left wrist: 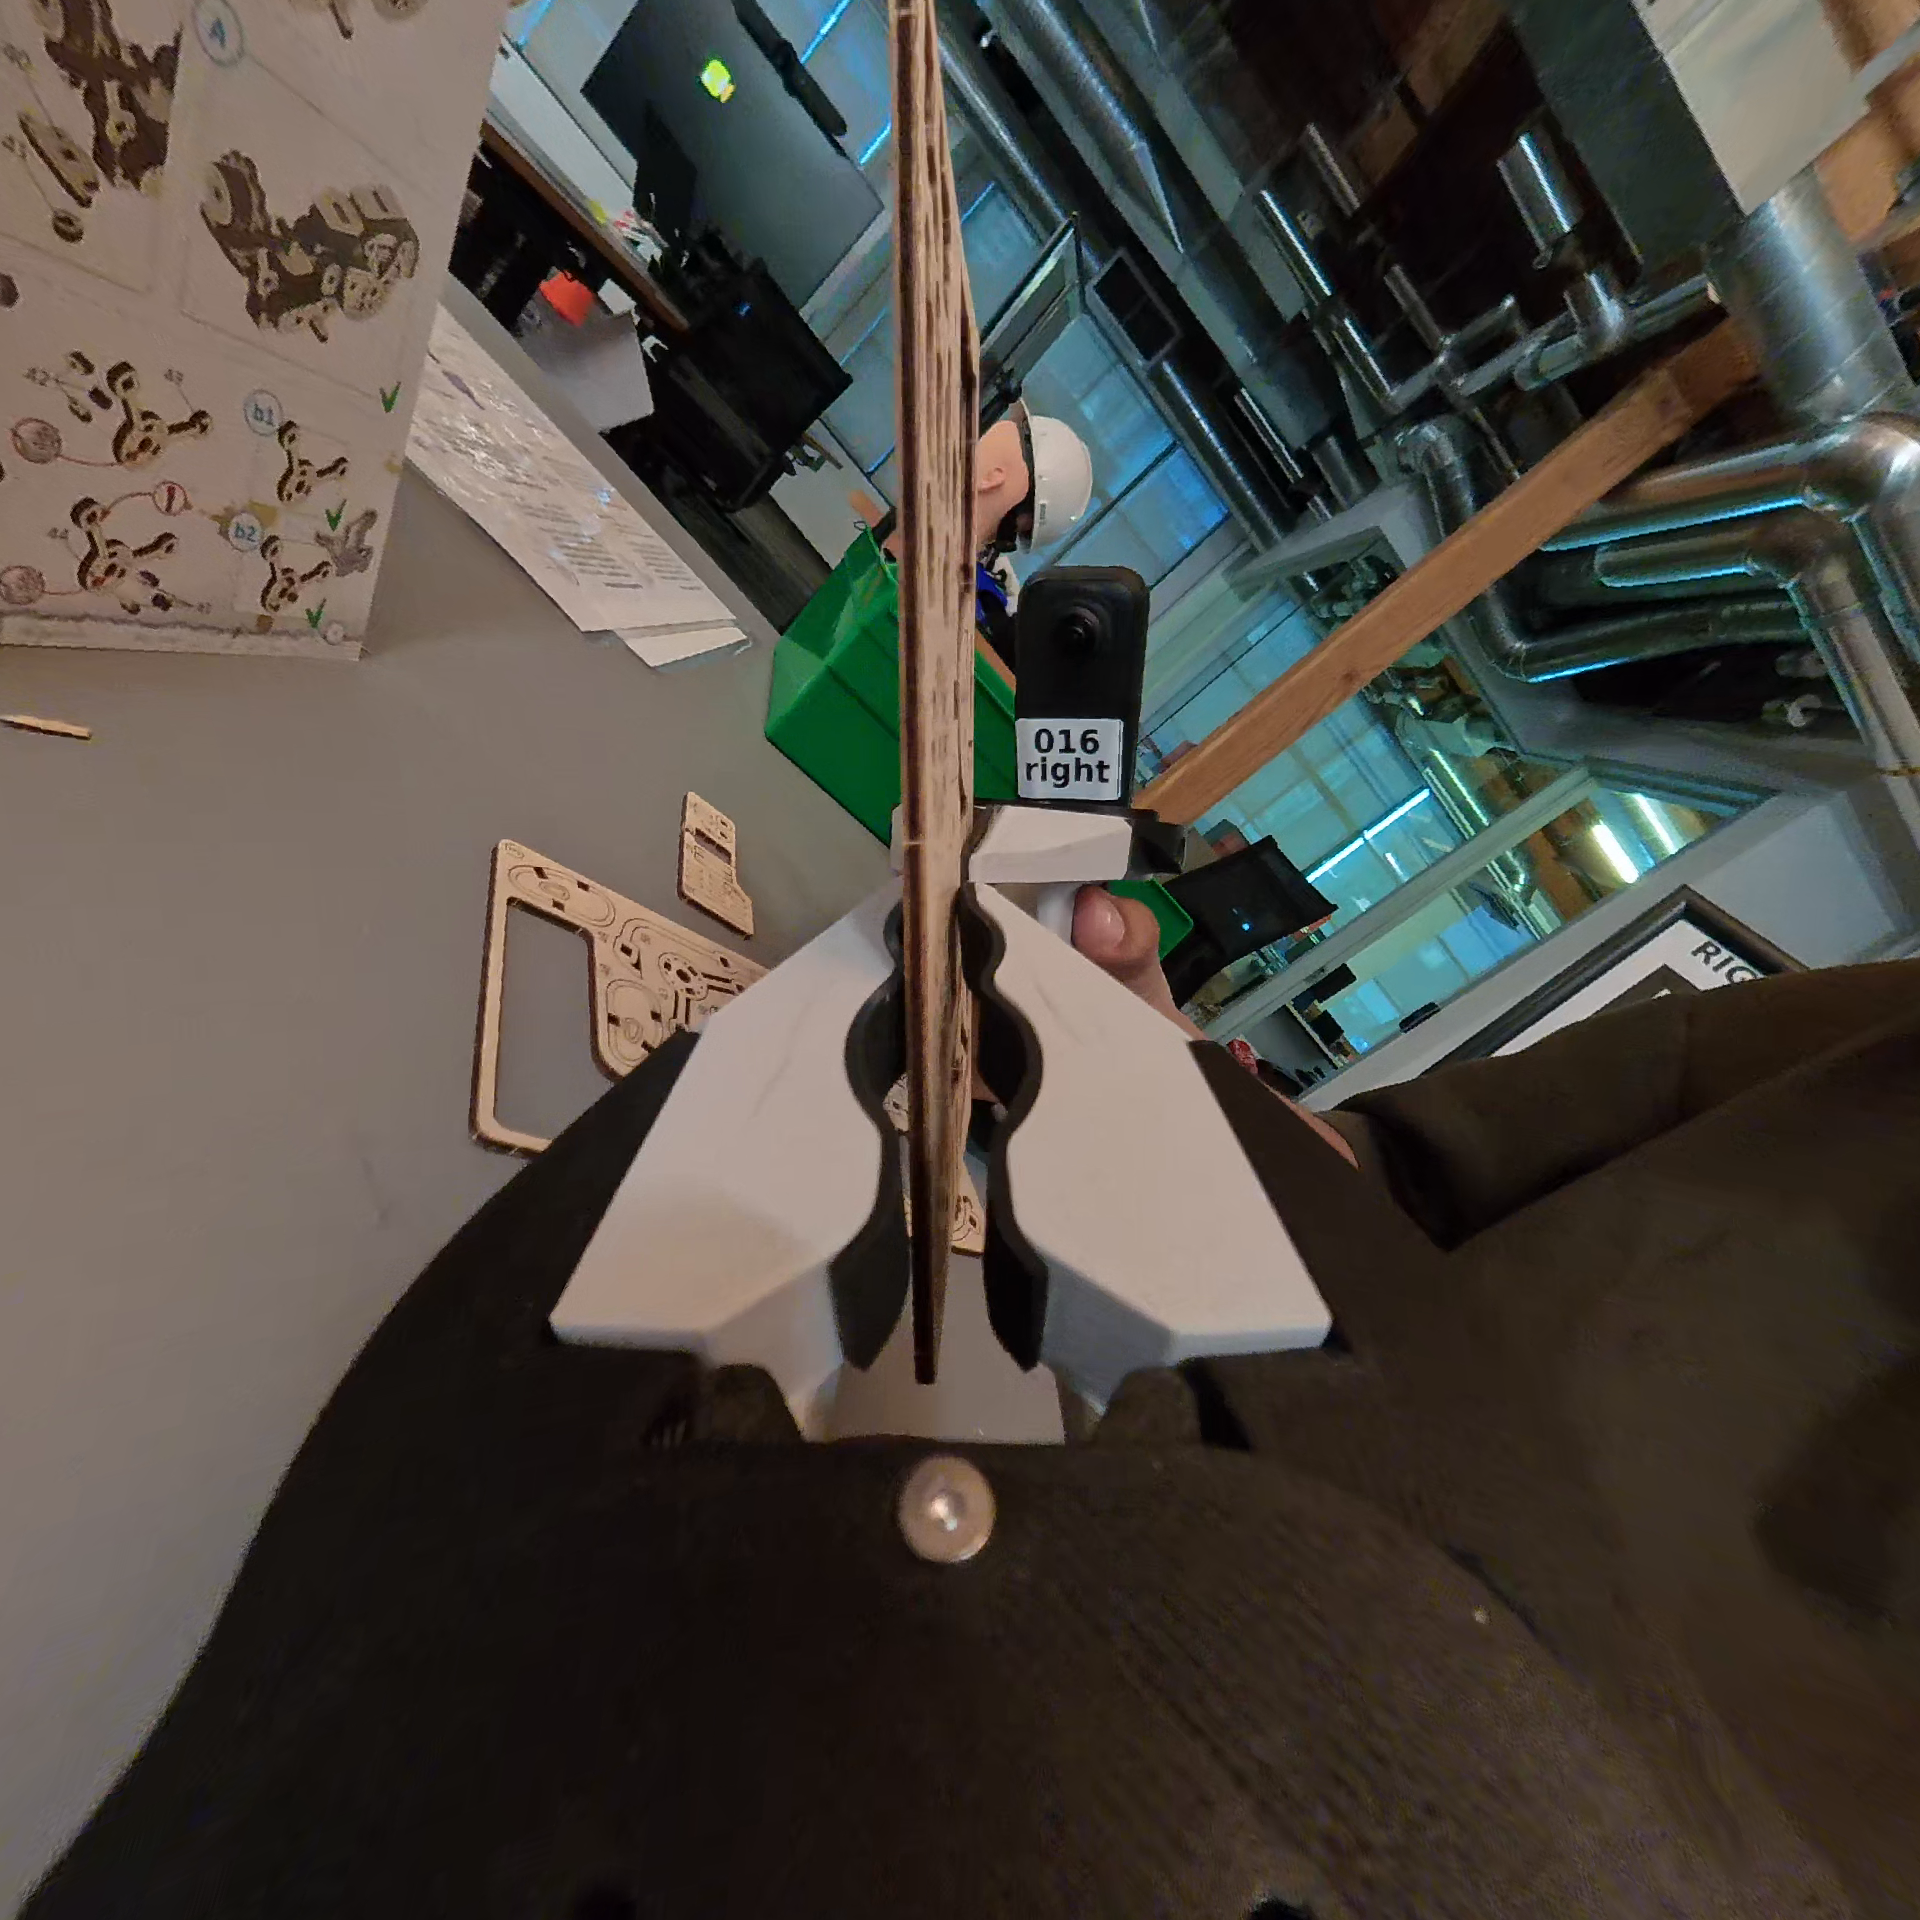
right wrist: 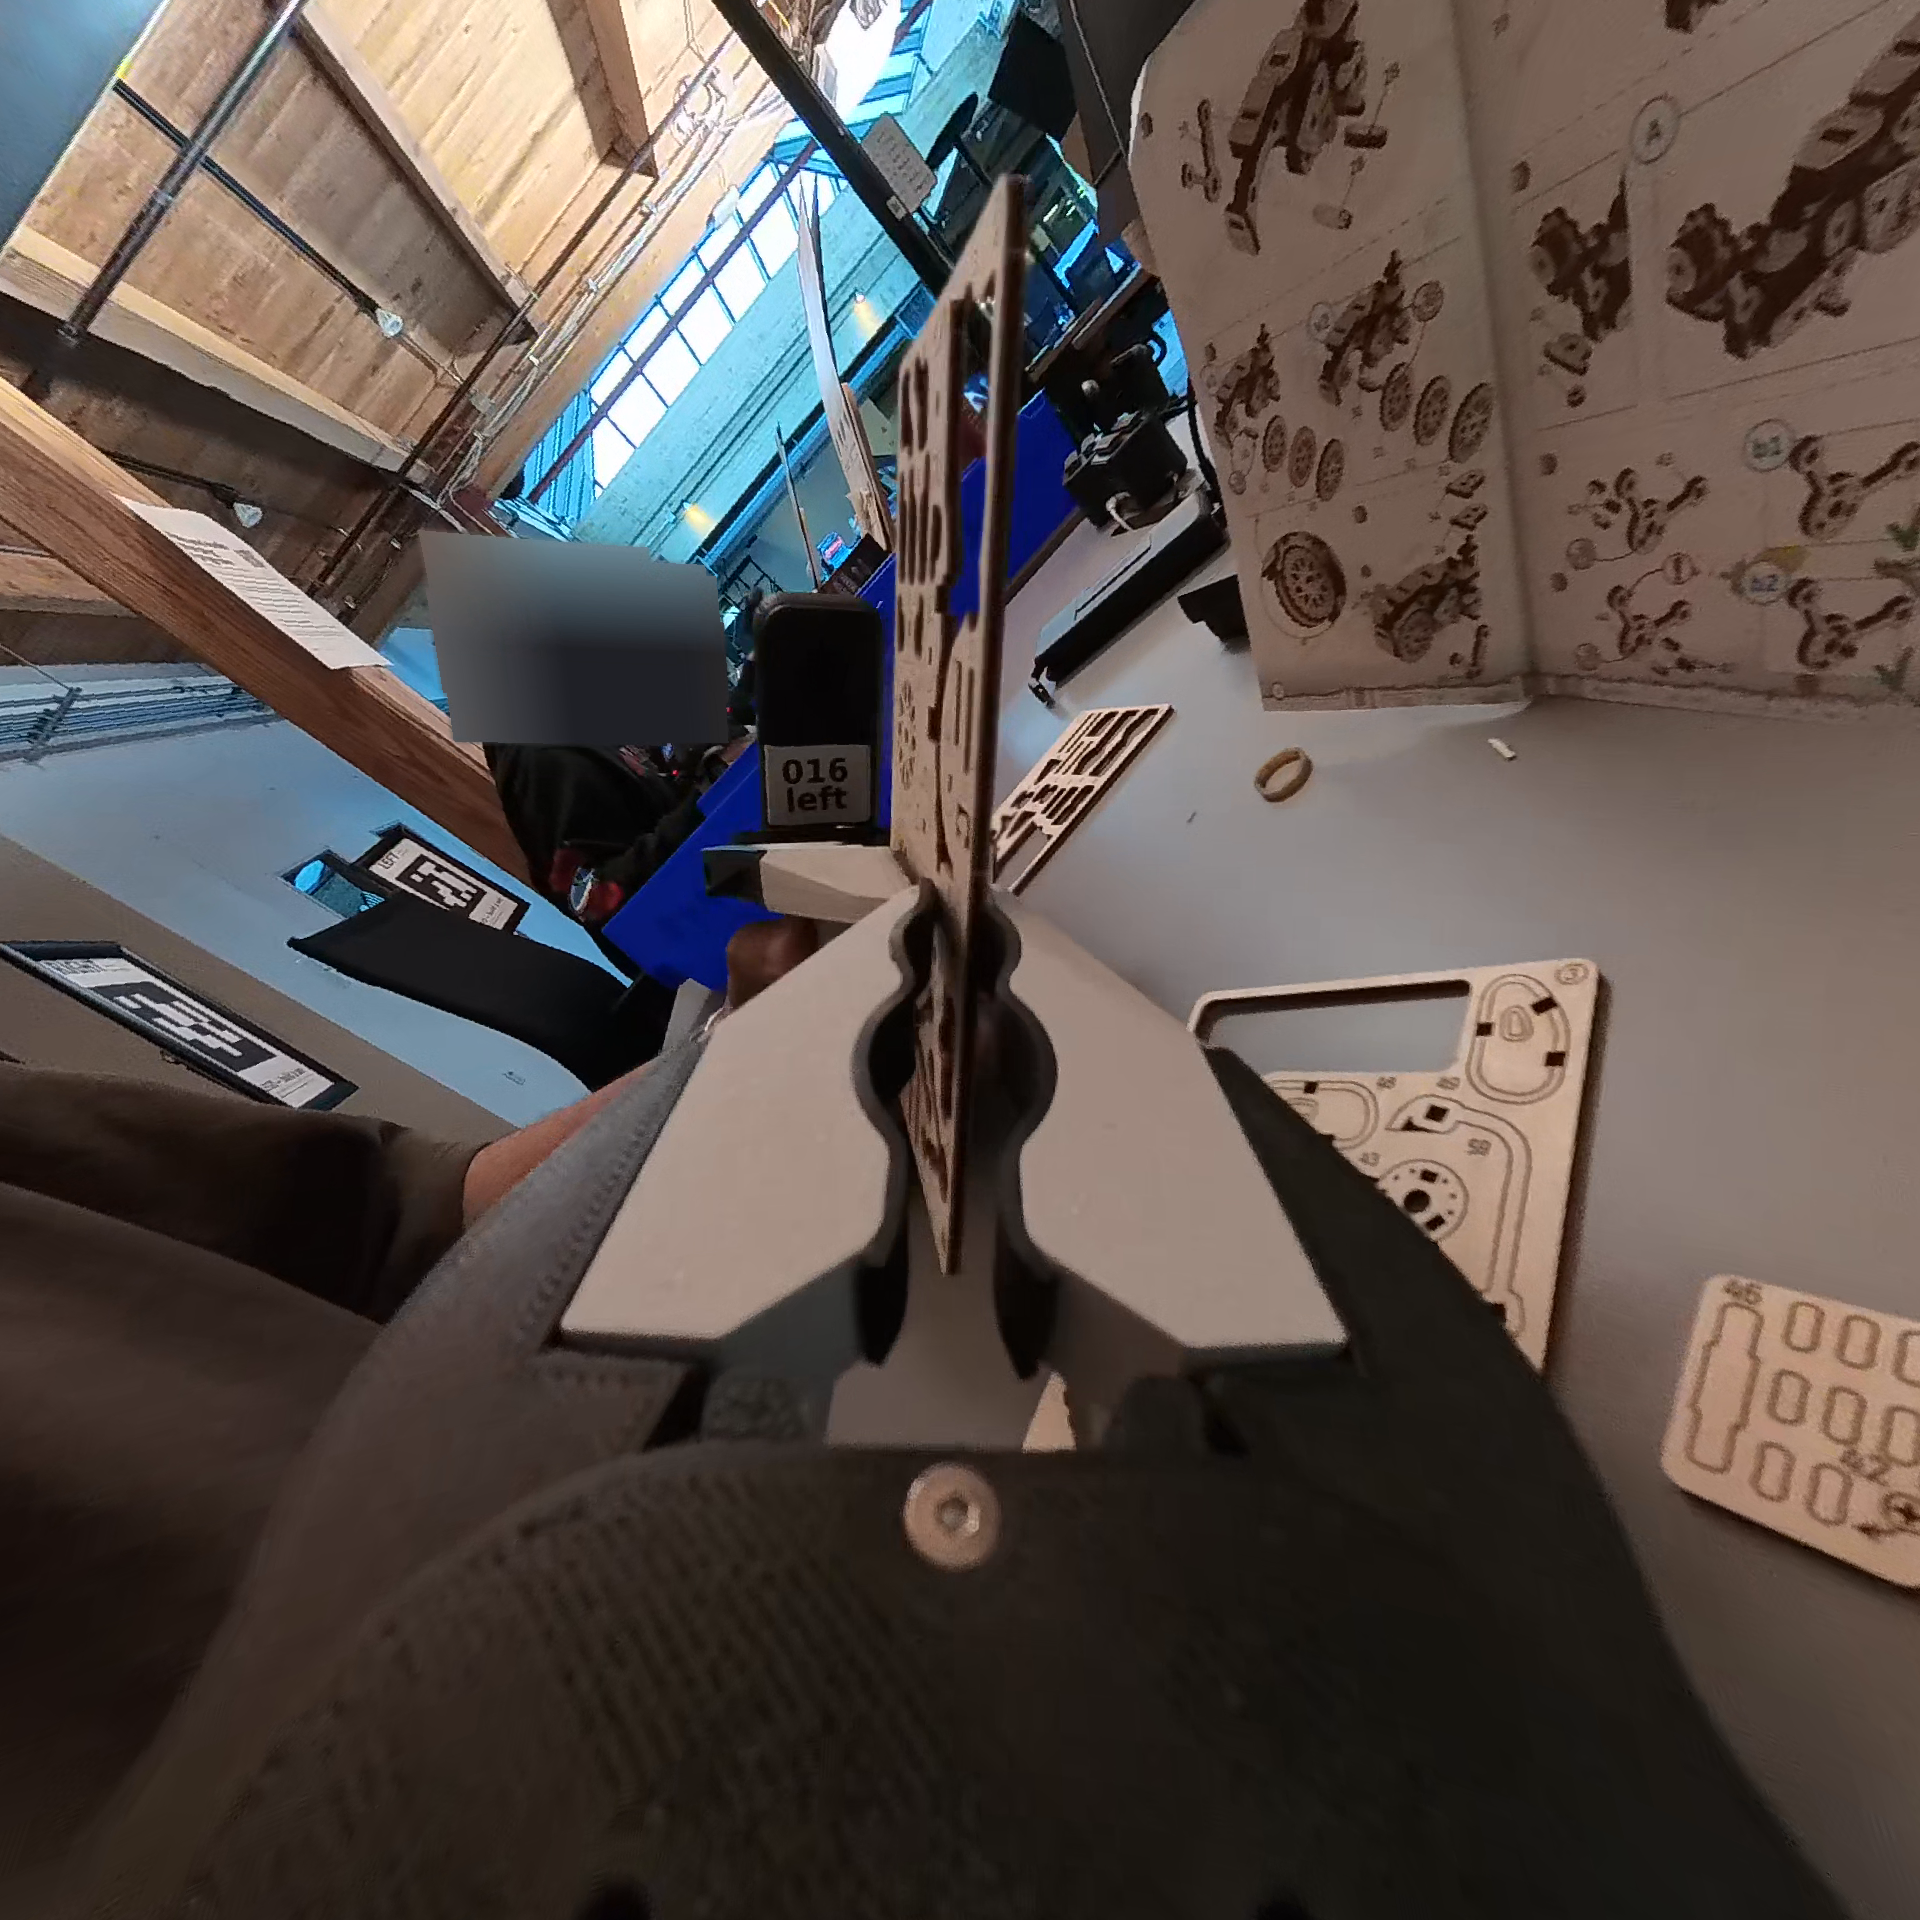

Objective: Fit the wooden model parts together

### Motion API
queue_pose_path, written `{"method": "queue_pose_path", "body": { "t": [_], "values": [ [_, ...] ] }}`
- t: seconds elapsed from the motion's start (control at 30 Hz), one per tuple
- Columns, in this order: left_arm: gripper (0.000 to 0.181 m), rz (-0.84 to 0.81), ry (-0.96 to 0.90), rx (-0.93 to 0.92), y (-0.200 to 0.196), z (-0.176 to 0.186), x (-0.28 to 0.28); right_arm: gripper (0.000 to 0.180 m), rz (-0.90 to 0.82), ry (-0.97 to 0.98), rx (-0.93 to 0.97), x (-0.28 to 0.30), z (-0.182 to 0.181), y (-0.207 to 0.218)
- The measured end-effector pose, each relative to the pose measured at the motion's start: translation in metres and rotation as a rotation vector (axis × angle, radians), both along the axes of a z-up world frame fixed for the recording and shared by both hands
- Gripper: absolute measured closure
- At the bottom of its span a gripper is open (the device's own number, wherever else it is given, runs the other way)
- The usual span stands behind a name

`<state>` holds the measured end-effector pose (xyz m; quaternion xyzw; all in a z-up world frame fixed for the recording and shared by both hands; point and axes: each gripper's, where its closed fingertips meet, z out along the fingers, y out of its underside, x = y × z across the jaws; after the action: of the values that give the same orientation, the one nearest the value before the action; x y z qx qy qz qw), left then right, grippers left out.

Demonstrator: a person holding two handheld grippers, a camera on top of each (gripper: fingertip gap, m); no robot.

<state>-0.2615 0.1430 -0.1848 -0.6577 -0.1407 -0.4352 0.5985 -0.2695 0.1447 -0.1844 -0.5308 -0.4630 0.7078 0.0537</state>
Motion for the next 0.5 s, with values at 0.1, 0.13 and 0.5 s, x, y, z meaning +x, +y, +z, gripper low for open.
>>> {"method": "queue_pose_path", "body": {
  "t": [0.1,0.13,0.5],
  "values": [
    [0.178,0.003,0.005,-0.006,0.000,-0.001,0.000,0.175,-0.006,0.001,0.000,0.000,0.000,0.001],
    [0.179,0.006,0.013,-0.007,0.000,-0.001,0.000,0.174,-0.009,0.001,0.004,-0.001,-0.001,0.001],
    [0.181,0.053,0.069,-0.019,0.002,-0.003,-0.005,0.158,-0.060,-0.041,0.097,-0.003,-0.012,0.011]
  ]
}}
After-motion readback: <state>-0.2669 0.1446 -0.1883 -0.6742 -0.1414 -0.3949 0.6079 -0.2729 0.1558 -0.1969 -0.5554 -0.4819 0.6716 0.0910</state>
